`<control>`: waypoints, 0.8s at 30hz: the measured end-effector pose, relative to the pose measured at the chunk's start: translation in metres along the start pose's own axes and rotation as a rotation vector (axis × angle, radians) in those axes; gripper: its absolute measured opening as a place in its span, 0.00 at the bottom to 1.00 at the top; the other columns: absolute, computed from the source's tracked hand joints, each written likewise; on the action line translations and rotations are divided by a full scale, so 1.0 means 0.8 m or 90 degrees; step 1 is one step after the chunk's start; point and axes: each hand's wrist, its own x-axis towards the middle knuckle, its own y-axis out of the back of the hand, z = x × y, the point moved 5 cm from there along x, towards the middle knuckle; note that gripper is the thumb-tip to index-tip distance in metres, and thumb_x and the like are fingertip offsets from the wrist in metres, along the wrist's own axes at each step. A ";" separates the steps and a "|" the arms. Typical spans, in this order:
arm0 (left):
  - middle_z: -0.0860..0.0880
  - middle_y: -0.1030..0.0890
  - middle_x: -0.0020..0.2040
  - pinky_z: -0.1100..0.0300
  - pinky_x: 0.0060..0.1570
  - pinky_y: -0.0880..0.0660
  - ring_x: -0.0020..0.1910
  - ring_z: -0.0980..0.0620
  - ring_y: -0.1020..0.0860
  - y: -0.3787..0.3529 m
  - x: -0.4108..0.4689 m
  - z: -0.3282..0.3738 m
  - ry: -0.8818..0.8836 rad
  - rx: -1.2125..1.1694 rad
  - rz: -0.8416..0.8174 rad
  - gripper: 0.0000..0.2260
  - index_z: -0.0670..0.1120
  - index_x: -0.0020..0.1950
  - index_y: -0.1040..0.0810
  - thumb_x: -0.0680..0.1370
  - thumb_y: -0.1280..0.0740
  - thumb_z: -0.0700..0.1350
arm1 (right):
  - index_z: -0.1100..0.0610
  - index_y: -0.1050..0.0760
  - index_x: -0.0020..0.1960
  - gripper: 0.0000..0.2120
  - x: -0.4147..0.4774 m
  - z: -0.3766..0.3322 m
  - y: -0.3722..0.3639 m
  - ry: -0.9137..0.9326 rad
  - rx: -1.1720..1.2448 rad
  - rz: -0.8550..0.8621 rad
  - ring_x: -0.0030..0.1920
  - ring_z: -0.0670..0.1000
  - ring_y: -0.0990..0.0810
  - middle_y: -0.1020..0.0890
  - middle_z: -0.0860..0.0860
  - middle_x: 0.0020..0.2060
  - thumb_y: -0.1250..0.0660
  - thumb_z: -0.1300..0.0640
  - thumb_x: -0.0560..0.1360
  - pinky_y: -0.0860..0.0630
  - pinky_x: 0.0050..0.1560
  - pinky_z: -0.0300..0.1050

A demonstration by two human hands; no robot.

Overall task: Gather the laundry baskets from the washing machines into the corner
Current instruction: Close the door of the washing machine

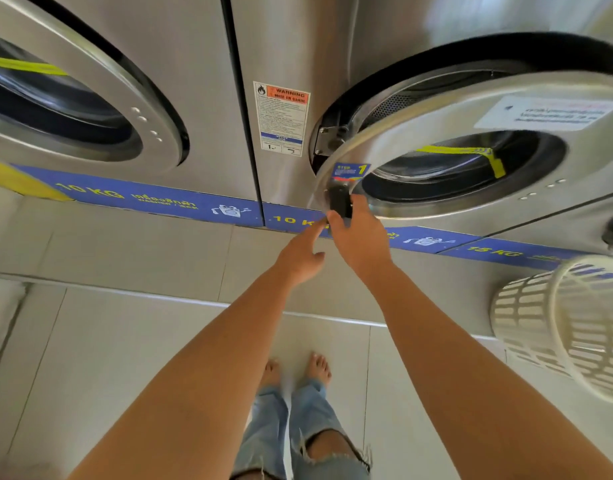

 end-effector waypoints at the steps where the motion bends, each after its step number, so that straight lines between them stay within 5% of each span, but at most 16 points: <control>1: 0.51 0.35 0.77 0.56 0.66 0.33 0.74 0.47 0.32 -0.006 -0.007 -0.003 -0.005 0.018 -0.013 0.32 0.53 0.79 0.44 0.78 0.38 0.36 | 0.58 0.33 0.63 0.17 -0.014 0.007 0.000 0.005 0.000 0.003 0.52 0.62 0.22 0.20 0.58 0.52 0.39 0.50 0.78 0.33 0.44 0.47; 5: 0.49 0.35 0.77 0.48 0.70 0.33 0.75 0.46 0.34 -0.037 -0.044 -0.012 -0.017 0.083 -0.070 0.33 0.57 0.79 0.43 0.77 0.38 0.37 | 0.56 0.33 0.67 0.19 -0.070 0.036 0.004 0.023 -0.027 0.018 0.52 0.62 0.22 0.20 0.59 0.52 0.39 0.50 0.79 0.34 0.44 0.46; 13: 0.48 0.40 0.80 0.52 0.71 0.35 0.78 0.49 0.41 -0.082 -0.095 -0.013 -0.018 0.119 -0.141 0.36 0.63 0.79 0.51 0.77 0.41 0.36 | 0.56 0.34 0.67 0.17 -0.117 0.068 0.009 0.039 -0.051 0.013 0.55 0.60 0.23 0.22 0.58 0.56 0.43 0.51 0.81 0.28 0.50 0.51; 18: 0.51 0.33 0.76 0.44 0.61 0.26 0.69 0.44 0.28 -0.063 -0.070 -0.012 0.004 0.045 -0.099 0.43 0.67 0.77 0.54 0.71 0.45 0.32 | 0.57 0.36 0.67 0.18 -0.073 0.039 0.000 0.025 0.018 -0.035 0.53 0.61 0.22 0.21 0.59 0.54 0.42 0.49 0.81 0.31 0.46 0.48; 24: 0.47 0.39 0.79 0.49 0.69 0.32 0.76 0.45 0.36 -0.019 -0.017 -0.014 0.036 0.035 -0.030 0.38 0.61 0.79 0.49 0.76 0.47 0.31 | 0.61 0.35 0.62 0.20 -0.008 0.005 -0.005 -0.009 0.068 -0.061 0.47 0.59 0.24 0.25 0.54 0.45 0.37 0.48 0.78 0.31 0.45 0.47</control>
